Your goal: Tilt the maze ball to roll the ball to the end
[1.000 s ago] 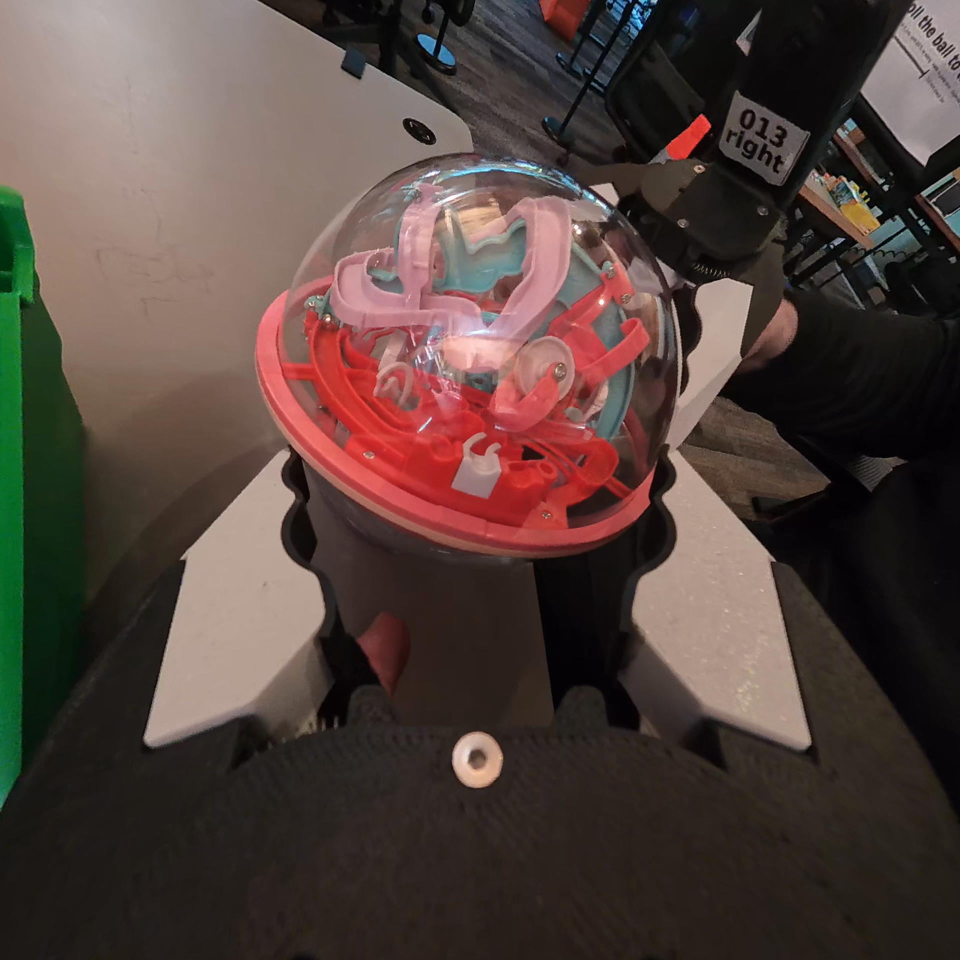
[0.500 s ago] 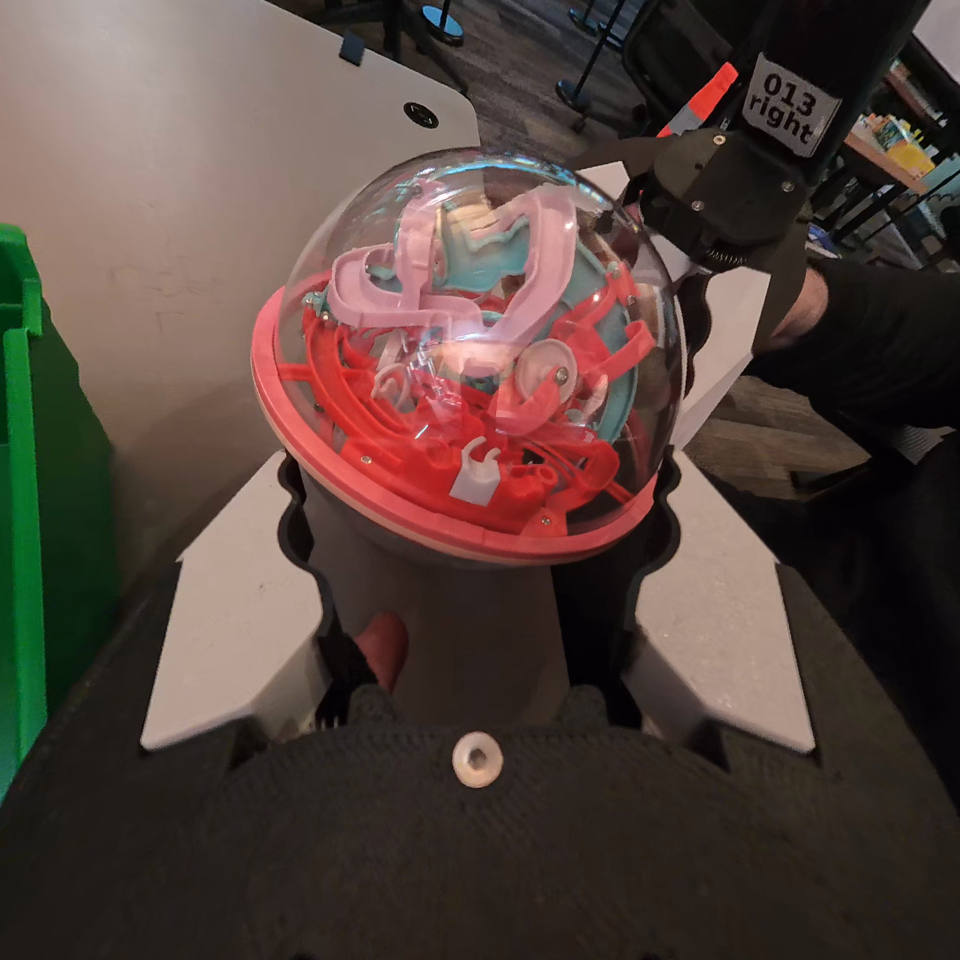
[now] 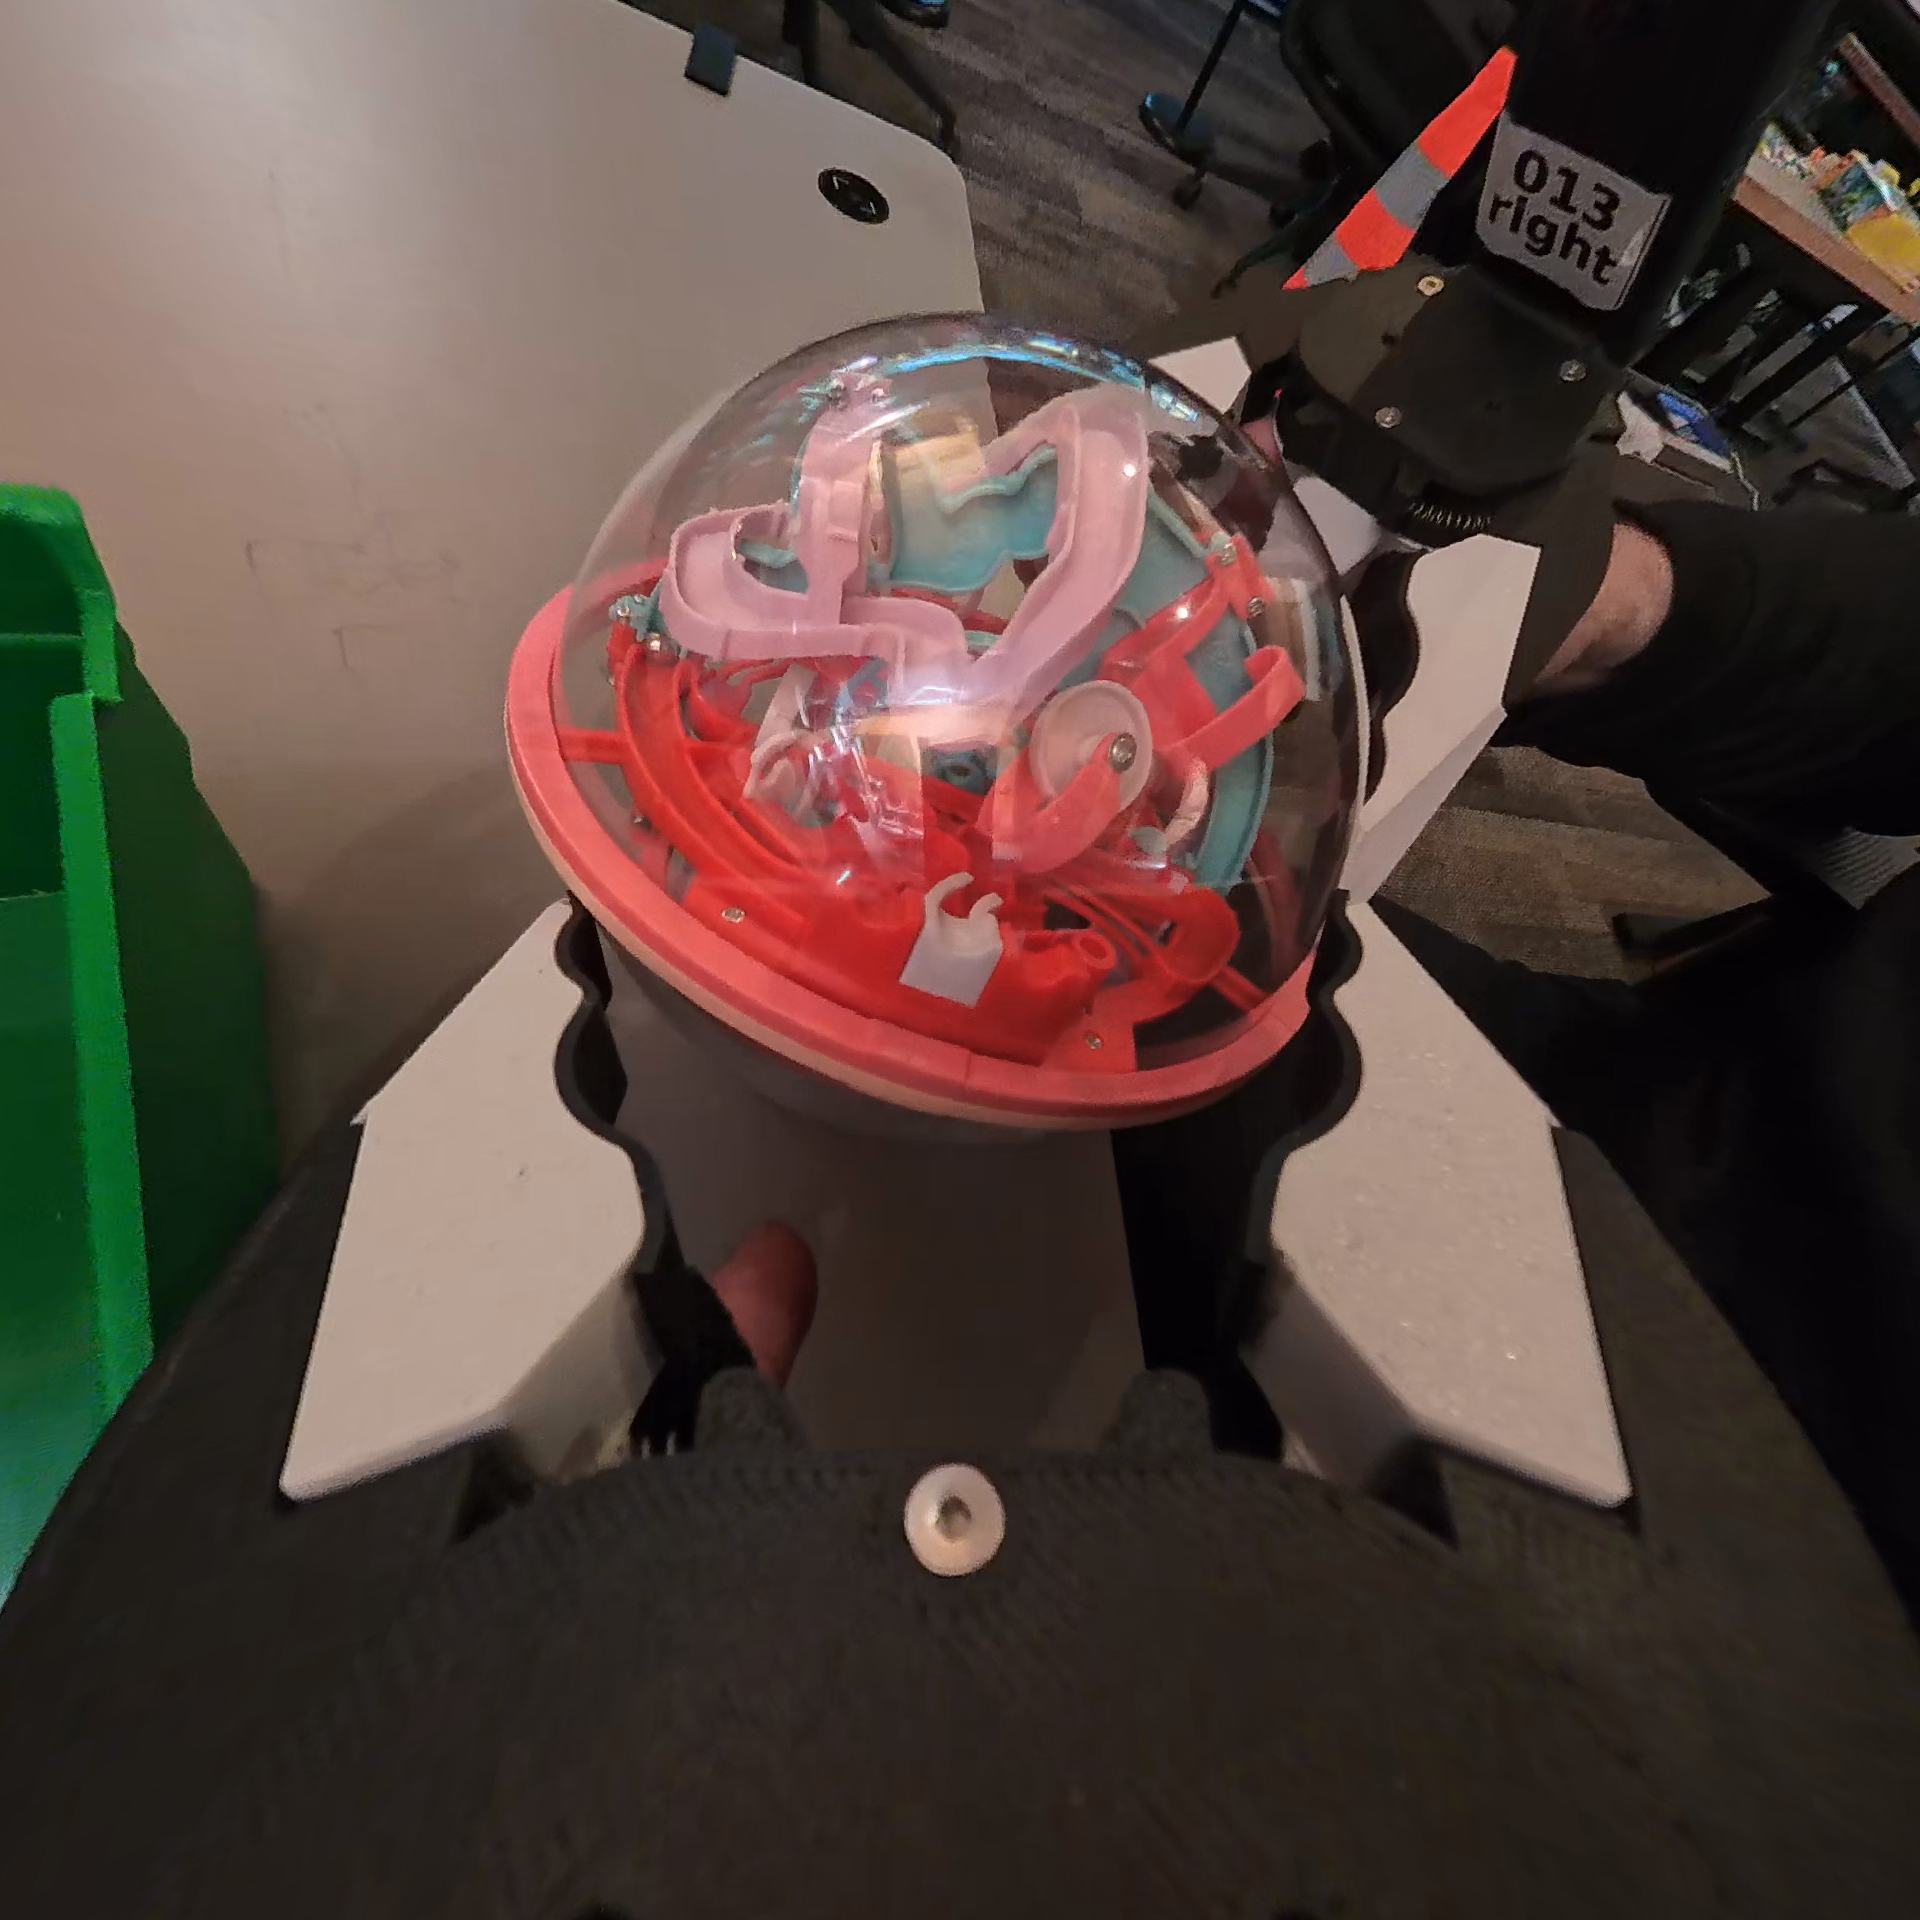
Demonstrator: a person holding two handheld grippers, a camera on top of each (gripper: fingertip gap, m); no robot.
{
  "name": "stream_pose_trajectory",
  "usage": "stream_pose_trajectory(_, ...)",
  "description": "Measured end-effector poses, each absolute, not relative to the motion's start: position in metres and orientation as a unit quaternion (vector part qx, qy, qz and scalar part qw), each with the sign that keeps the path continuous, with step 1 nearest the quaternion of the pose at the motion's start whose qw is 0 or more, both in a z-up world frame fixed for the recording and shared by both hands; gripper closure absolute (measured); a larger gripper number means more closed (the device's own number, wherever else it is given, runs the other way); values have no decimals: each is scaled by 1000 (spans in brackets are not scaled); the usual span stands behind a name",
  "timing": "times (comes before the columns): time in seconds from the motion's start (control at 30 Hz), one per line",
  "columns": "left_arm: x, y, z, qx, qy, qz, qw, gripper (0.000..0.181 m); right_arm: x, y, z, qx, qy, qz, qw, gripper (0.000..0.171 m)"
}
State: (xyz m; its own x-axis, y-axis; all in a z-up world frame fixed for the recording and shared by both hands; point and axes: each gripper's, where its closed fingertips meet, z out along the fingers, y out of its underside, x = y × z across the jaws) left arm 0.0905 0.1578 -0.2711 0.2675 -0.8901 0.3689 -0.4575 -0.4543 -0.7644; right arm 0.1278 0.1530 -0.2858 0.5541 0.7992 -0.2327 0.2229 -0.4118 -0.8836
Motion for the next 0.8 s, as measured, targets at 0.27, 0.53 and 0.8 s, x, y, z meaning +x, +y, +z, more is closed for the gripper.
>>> stream_pose_trajectory(0.27,92,159,-271,-755,445,-408,258,50,128,153,-286,-771,-325,347,424,25)
stream_pose_trajectory(0.53,91,157,-272,-746,457,-400,273,50,129,152,-287,-764,-347,327,434,26)
stream_pose_trajectory(0.8,91,157,-272,-748,466,-389,269,50,130,150,-289,-761,-360,329,429,23)
